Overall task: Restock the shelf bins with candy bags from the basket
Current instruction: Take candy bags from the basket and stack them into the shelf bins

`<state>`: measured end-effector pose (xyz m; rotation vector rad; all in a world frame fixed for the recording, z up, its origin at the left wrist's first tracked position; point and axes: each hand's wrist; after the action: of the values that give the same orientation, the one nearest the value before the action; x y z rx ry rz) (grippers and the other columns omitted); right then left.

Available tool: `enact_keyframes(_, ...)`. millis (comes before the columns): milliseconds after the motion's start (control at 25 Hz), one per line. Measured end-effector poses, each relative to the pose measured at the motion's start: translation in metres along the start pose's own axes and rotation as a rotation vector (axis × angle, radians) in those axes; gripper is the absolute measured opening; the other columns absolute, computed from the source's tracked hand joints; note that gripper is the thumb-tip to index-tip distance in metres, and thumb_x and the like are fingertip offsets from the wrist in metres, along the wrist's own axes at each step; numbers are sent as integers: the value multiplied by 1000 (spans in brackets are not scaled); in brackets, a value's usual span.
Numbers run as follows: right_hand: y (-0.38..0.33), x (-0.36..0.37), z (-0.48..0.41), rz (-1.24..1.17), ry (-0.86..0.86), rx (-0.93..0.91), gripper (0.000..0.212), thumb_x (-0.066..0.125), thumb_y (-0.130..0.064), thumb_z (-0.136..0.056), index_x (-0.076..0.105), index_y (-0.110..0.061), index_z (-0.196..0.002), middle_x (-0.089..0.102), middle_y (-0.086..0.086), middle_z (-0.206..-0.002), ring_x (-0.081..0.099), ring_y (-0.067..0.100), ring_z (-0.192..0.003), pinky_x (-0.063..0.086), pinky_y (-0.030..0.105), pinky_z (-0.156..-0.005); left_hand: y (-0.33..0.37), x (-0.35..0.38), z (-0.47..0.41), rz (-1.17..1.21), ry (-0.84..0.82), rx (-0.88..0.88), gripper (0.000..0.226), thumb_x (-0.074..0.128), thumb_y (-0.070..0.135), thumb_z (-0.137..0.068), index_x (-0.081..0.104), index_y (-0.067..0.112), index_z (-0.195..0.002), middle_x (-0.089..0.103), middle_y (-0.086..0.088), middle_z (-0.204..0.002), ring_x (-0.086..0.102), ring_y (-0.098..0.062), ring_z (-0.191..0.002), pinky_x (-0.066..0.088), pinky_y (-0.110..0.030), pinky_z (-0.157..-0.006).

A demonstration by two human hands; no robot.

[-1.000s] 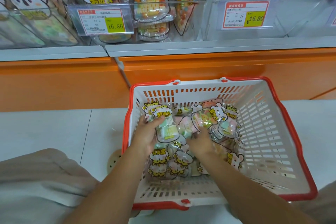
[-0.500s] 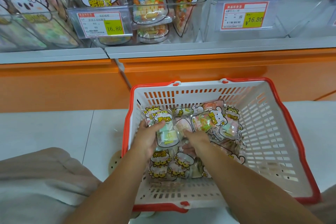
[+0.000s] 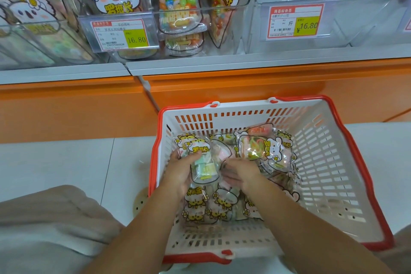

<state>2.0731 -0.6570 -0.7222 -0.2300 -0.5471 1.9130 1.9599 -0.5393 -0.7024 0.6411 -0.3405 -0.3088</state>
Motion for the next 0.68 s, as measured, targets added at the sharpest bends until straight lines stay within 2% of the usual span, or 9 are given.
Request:
enact_keyframes(40,-4,-3,8,-3,-34,-71,3,57,-6,-94,55,-5,-92,64,14,-75,64,23,-62,61,37,-62,-1,1,-1,-12,-5,0,65,68,0,-86,39,15,-141,67,0,-102,66,-12,-80,55,-22,-50)
enact_keyframes(120,-12,-13,22,26,-46,-248,6,54,-2,-94,54,-4,-88,57,16,-75,61,27,-66,61,43,-66,-1,5,4,-55,4,-8,56,69,4,-86,42,15,-134,61,6,-95,61,-10,-76,53,-18,-47)
enact_keyframes(240,-26,-28,41,137,31,-580,13,57,-2,-92,49,-11,-86,56,14,-82,58,27,-79,59,44,-73,4,8,14,-122,-18,-51,33,71,14,-86,55,15,-114,68,-1,-96,67,-21,-87,58,-34,-77)
enact_keyframes(320,-30,-33,57,224,-15,-821,24,57,5,-89,49,-18,-91,60,9,-94,61,19,-89,53,36,-79,6,13,22,-168,-70,-94,28,71,19,-86,60,13,-112,72,-7,-99,69,-26,-90,57,-42,-82)
enact_keyframes(400,-27,-35,74,482,-47,-1094,29,56,8,-89,56,-19,-97,61,-1,-103,60,10,-102,49,23,-86,10,19,32,-138,-161,-136,22,65,18,-91,64,10,-110,74,-10,-95,71,-27,-84,60,-38,-68)
enact_keyframes(440,-21,-36,76,661,-45,-1234,28,55,9,-88,60,-17,-97,60,-2,-107,58,10,-106,47,20,-87,11,22,35,-93,-220,-149,23,62,18,-92,65,7,-113,74,-11,-95,71,-26,-82,60,-35,-64)
enact_keyframes(520,-6,-39,78,929,-73,-1443,26,53,8,-86,59,-15,-95,55,2,-115,54,16,-112,45,22,-86,13,27,43,12,-327,-153,33,59,23,-93,64,6,-121,72,-15,-108,71,-26,-90,61,-36,-69)
enact_keyframes(600,-1,-45,78,1039,-85,-1566,23,48,6,-85,53,-14,-96,49,6,-119,53,22,-112,48,31,-86,16,27,50,27,-377,-149,42,56,38,-93,65,10,-122,69,-16,-117,69,-28,-102,61,-38,-77)
enact_keyframes(680,-5,-51,85,1095,-99,-1635,30,48,13,-79,48,-12,-97,45,8,-121,51,26,-110,49,39,-88,17,26,53,-54,-395,-129,56,64,44,-86,60,9,-128,67,-17,-120,67,-30,-107,60,-41,-81)
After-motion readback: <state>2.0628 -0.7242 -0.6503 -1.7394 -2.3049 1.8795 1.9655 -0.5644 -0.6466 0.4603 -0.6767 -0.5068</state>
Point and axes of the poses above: each hand's wrist, its own z-axis away from the middle knuckle, its own x-axis out of the palm, y = z × x
